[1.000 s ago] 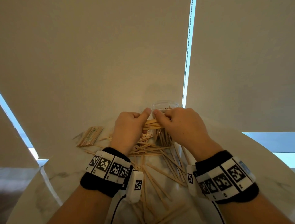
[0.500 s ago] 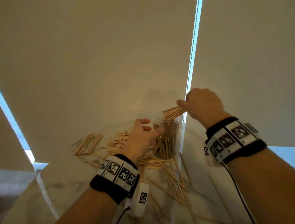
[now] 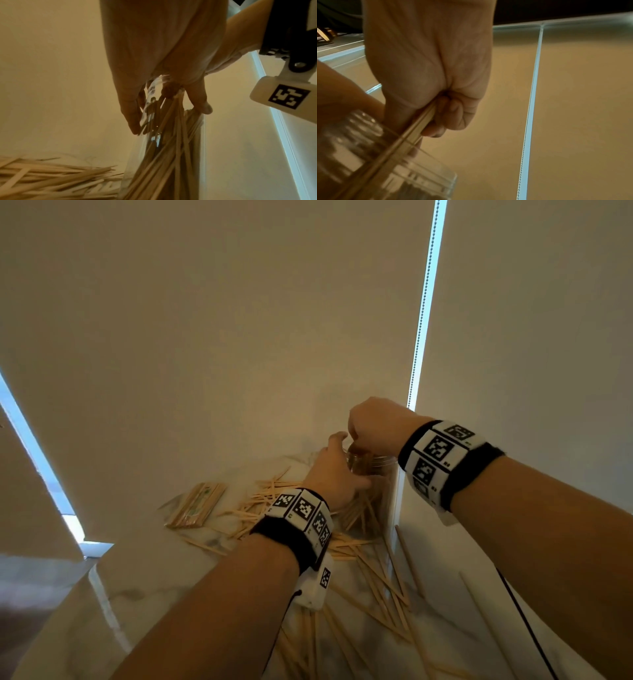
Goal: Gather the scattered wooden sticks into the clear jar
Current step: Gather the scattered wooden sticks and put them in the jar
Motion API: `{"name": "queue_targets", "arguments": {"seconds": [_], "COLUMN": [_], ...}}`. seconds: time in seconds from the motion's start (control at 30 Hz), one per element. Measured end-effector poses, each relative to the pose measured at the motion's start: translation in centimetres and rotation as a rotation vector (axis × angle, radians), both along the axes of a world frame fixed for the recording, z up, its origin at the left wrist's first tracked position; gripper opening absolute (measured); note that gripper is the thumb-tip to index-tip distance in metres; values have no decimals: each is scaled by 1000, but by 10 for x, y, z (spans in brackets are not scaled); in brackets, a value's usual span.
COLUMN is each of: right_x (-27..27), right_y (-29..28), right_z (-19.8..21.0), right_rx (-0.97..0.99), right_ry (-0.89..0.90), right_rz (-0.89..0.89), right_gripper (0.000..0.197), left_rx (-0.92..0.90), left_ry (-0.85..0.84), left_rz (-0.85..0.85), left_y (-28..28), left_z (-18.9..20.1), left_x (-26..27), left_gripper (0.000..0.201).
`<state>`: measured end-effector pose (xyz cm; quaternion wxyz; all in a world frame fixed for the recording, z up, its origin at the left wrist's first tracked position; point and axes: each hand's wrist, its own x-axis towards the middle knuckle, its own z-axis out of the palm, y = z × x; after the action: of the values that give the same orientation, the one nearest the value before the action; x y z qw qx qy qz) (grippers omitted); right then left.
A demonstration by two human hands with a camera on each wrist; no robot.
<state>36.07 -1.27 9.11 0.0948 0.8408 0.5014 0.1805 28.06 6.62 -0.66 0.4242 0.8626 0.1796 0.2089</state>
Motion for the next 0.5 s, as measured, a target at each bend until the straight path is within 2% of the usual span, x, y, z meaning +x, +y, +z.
{"name": "queue_targets", "arguments": {"seconds": [0.1,0.13,0.27,0.33,0.5], "right_x": [3,5,3,3,3], "right_y": [-1,-2,-5,-7,0], "right_z": [5,4,-7,-9,-11], "right_rx": [50,63,3,3,-15], "right_ry": [101,130,114,80,103], "right_rz": [-54,-73,-26,10,-76], "right_gripper": [47,48,16,7,23], "left_rx": [-34,-45,-46,-43,-65], "left_ry": [-6,-1,25,27,23], "left_rz": [-8,-9,-14,-9,-18], "left_y": [-1,-2,-3,-3,-2], "left_z": [2,4,7,7,6], "left_x": [-1,-1,-3,-3,-3], "left_gripper": [118,118,120,119,118]}}
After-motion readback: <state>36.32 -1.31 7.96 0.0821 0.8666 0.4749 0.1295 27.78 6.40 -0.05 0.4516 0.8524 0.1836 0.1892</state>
